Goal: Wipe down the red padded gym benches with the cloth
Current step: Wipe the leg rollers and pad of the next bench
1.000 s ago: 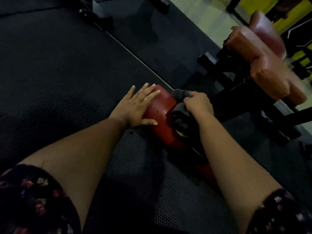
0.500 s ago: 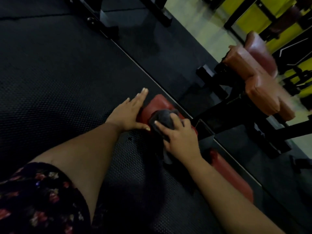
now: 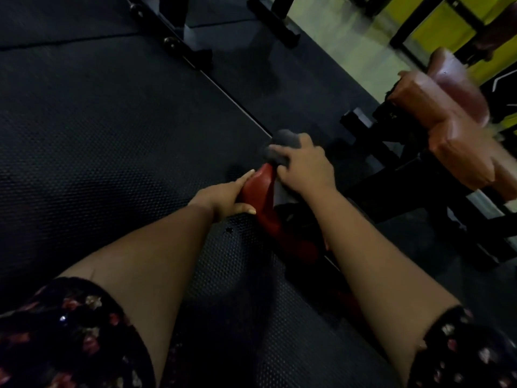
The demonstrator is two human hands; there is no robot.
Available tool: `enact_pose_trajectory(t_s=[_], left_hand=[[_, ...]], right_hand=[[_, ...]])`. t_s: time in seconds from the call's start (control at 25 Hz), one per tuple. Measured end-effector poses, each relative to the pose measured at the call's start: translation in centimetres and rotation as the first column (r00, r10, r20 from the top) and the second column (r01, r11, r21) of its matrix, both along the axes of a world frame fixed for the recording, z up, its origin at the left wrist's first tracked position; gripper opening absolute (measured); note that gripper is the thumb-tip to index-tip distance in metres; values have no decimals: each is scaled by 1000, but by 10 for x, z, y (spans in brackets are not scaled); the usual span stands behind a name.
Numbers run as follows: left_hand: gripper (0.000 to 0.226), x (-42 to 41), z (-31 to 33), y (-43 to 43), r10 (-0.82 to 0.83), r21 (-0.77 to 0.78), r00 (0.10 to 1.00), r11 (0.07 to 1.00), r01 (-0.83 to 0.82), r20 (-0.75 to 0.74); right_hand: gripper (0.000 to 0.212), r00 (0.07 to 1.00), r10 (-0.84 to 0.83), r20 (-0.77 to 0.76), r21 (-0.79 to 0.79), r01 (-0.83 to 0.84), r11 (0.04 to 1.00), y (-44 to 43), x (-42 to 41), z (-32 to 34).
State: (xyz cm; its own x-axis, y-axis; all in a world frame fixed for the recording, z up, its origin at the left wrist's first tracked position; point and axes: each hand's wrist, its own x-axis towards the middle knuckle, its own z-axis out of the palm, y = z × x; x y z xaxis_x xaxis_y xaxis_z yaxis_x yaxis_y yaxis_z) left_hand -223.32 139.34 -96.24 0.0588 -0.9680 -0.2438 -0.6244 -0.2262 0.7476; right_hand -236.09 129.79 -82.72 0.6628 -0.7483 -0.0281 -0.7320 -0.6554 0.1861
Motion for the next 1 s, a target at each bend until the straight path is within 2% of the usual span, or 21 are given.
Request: enact_pose_trajectory(t_s=[0.08, 0.16, 0.2, 0.24, 0.28, 0.32, 0.36, 0.4, 0.44, 0.48, 0.56, 0.64, 0.68, 0.76, 0.84, 0.92, 1.0], left_hand=[[97, -2, 1, -2, 21, 16, 1000, 1000, -21, 2], [92, 1, 2, -3, 16, 63, 1000, 998, -17, 21], [91, 4, 3, -4, 6, 95, 997, 995, 1, -74], [91, 7, 4, -4, 23, 103, 967, 995, 3, -255], [83, 7, 7, -2, 71, 71, 895, 996, -44, -439], [72, 6, 12, -2, 163, 14, 837, 983, -183, -523], [62, 4, 17, -6, 284, -72, 811, 927, -369, -511], [57, -1, 26, -12, 366, -197, 826, 854, -481, -428], [55, -9, 37, -19, 385, -344, 867, 805, -483, -317], [54, -21, 50, -26, 362, -476, 915, 782, -402, -178], [56, -46, 60, -42, 210, -565, 972, 817, -115, 105], [59, -54, 46, -47, 156, -606, 922, 789, 99, 353], [56, -51, 37, -49, 185, -655, 885, 738, 163, 428], [50, -45, 22, -52, 274, -735, 839, 648, 200, 470], [48, -45, 20, -53, 306, -767, 842, 616, 181, 444], [47, -47, 22, -51, 308, -777, 843, 601, 187, 441], [47, -46, 24, -51, 300, -769, 839, 607, 200, 455]], right_hand=[[49, 942, 335, -32, -70, -336, 939, 30, -12, -7], [49, 883, 463, -72, 5, -464, 886, 24, -17, -3], [48, 898, 434, -69, 32, -433, 901, 8, -17, 0], [46, 943, 333, -26, 85, -329, 940, -11, -15, 2], [43, 985, 162, 55, 174, -170, 970, -30, -14, 3], [39, 992, -29, 125, 257, -5, 966, -50, -16, 0], [36, 968, -178, 174, 309, 118, 944, -63, -21, -7], [35, 949, -243, 200, 325, 170, 931, -70, -25, -15], [35, 937, -263, 230, 345, 174, 922, -73, -28, -22], [35, 931, -253, 263, 361, 148, 921, -73, -28, -27], [36, 923, -256, 286, 388, 132, 912, -71, -35, -24], [38, 923, -286, 256, 449, 148, 881, -73, -51, -16], [40, 929, -286, 234, 483, 144, 864, -77, -65, -14], [41, 939, -305, 158, 542, 175, 822, -84, -101, -14], [43, 923, -359, 137, 571, 223, 790, -84, -135, -19], [40, 870, -451, 197, 545, 286, 788, -76, -159, -24], [38, 762, -582, 286, 564, 357, 744, -67, -170, -33]])
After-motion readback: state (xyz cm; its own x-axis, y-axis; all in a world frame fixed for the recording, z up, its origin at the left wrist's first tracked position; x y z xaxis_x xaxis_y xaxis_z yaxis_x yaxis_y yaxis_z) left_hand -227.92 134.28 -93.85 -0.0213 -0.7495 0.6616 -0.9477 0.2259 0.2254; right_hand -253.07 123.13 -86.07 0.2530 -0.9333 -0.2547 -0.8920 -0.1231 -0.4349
